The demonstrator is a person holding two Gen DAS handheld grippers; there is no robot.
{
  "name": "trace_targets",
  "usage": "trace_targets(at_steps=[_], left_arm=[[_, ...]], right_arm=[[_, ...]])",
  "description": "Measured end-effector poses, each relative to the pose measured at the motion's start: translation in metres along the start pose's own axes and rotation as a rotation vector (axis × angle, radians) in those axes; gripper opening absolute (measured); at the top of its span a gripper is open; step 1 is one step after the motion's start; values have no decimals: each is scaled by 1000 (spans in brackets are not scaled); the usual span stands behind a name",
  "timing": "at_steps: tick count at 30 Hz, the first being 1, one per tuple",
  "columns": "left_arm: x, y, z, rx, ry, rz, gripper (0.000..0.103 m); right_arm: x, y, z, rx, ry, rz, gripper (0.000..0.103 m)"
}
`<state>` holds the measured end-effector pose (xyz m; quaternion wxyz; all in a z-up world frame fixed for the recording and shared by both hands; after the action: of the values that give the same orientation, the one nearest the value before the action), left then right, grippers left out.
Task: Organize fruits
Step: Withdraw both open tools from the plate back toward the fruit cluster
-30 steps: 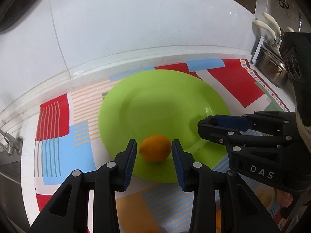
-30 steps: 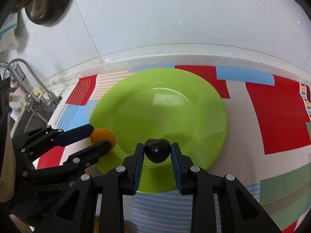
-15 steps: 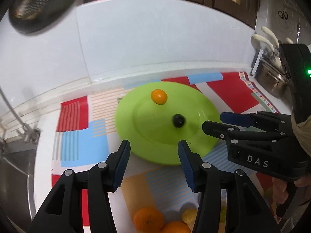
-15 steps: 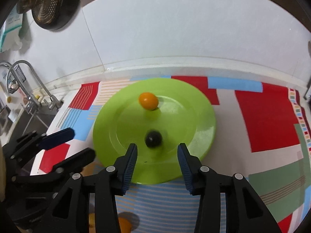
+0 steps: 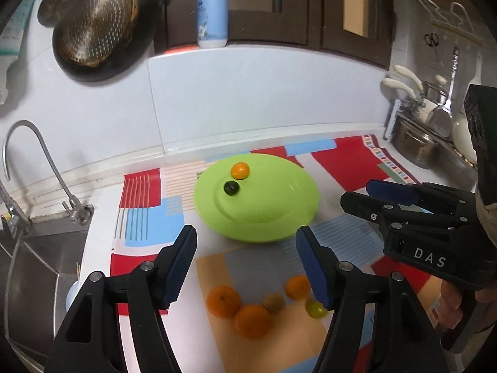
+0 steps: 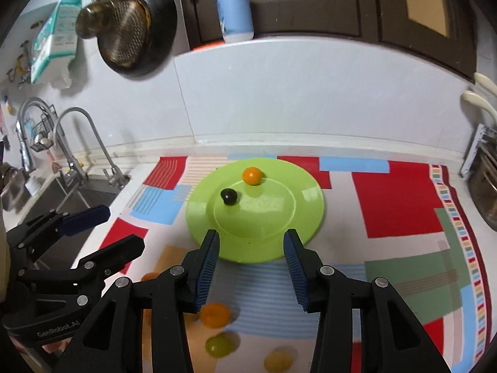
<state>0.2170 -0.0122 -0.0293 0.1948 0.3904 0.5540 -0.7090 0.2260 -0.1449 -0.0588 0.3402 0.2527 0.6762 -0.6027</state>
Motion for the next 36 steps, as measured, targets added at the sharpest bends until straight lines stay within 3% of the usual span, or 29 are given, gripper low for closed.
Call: trace_targets(at_steps=[4,19,29,36], left_arm=[[8,-16,14,0,18,12,70],[46,-36,55,43,33,-7,73],[67,-37,72,33,83,6,73],[80,-28,76,39,91,-13,73]], right_arm=[[10,-22,8,7,27,16,50],[65,-80,41,114,86,44,50],[99,-94,53,154,126,34,50],[126,-83,56,135,157,-40,50]])
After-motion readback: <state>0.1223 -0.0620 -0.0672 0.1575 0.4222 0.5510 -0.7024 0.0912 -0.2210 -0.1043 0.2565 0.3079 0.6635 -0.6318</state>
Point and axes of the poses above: each gripper's, at about its wrist camera, not at the fingertips, and y roughly the way its jaws point, z to its right, x to its underside, the point moved 6 cm from there along y, roughly the way its jaws point, and after that the axes turned 7 degrees about x, right-handed, at the moved point
